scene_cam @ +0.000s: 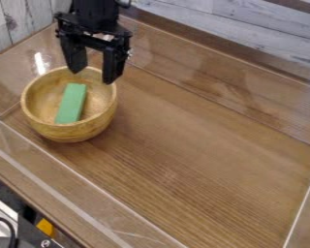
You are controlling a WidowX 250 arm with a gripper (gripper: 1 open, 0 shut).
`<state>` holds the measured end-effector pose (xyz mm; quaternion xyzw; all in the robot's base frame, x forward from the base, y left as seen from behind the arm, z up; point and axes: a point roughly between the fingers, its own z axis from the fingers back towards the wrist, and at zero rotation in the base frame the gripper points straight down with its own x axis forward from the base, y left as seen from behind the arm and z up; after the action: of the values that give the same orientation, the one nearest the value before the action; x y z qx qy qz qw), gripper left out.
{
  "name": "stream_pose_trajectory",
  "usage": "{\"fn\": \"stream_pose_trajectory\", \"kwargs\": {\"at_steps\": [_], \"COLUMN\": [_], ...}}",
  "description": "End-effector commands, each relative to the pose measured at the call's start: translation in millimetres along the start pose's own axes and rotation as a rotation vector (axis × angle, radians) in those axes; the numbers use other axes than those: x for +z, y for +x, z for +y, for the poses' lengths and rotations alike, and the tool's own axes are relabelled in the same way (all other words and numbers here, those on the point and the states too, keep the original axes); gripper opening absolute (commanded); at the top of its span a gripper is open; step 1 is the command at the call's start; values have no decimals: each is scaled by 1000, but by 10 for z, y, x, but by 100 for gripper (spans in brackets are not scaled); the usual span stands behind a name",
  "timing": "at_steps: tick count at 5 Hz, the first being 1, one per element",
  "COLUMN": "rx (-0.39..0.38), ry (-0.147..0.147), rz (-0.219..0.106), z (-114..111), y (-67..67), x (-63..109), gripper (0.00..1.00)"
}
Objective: Remove the green block from inside the brown bowl and put it on the table
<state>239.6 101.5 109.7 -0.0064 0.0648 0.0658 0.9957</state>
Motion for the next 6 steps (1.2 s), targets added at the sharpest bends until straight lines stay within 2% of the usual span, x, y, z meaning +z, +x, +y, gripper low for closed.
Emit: {"fn": "stream_pose_trajectory", "kwargs": {"at_steps": [1, 3, 6], "rx": [16, 34, 56], "ry": [12, 10, -3], "rz": [-19, -8, -12], "z": [87, 192, 424], "y": [10, 5, -8], "x": [24, -68, -223], "gripper": [100, 100, 100]}}
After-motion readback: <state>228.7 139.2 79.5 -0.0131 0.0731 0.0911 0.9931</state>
